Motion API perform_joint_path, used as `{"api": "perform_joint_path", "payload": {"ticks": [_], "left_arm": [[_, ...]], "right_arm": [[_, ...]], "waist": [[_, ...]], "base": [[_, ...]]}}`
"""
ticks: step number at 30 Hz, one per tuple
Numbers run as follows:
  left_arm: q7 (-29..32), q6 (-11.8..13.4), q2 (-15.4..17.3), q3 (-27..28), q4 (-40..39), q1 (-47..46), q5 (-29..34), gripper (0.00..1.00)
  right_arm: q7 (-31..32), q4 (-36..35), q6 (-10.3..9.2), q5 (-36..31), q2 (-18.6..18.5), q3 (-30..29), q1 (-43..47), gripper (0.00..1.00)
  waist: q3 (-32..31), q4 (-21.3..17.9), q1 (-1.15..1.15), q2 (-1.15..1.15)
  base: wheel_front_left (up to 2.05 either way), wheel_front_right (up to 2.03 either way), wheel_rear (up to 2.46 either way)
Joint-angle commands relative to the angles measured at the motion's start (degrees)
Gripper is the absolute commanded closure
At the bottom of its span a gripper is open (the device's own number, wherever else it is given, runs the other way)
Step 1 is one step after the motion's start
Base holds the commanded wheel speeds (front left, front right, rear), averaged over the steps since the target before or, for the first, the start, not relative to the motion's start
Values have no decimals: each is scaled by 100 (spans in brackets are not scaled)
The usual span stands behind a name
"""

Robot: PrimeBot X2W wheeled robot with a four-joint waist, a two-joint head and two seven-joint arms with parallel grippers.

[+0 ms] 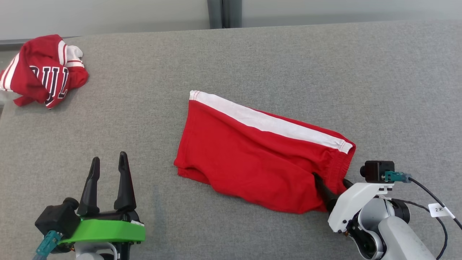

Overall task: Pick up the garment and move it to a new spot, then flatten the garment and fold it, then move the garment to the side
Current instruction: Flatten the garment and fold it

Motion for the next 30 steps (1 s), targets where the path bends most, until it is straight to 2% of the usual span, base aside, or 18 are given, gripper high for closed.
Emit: {"api": "perform_joint_path", "payload": {"ticks": [1,2,3,4,5,7,12,23,26,30], "left_arm": [[-3,-35,-22,37,-14,92,33,0],[-3,-33,-27,48,-14,98,47,0],[-3,-34,-31,62,-16,104,60,0],[-3,-37,-34,74,-19,107,63,0],[-3,-40,-40,86,-24,112,63,0],[-3,-48,-51,112,-28,114,63,0],[-3,-69,-67,116,-59,51,111,0],[-3,-74,-81,-115,-122,-102,121,0],[-3,-49,-81,-225,-122,-126,86,0],[-3,-45,-79,-320,-83,-162,72,0]], "right_arm": [[97,69,2,81,9,70,41,0],[128,68,2,99,-12,90,45,0],[154,69,2,125,-28,104,46,8],[175,69,2,141,-39,116,35,41],[223,78,2,174,-60,131,15,67],[301,88,2,236,-116,165,-39,100],[468,175,-5,450,-392,136,-282,100],[659,608,-3,583,-1450,-155,-1262,100],[666,858,-2,520,-1629,-196,-1511,100],[638,1156,-2,499,-1680,-131,-1738,100]], "waist": [[-9,52,0,0],[-14,58,0,0],[-21,61,0,0],[-27,61,0,0],[-33,59,0,0],[-45,42,0,0],[-32,-28,0,0],[58,-147,0,0],[76,-145,0,0],[80,-135,0,0]], "base": [[0,0,0],[0,0,0],[0,0,0],[0,0,0],[0,0,0],[0,0,0],[0,0,0],[0,0,0],[0,0,0],[0,0,0]]}}
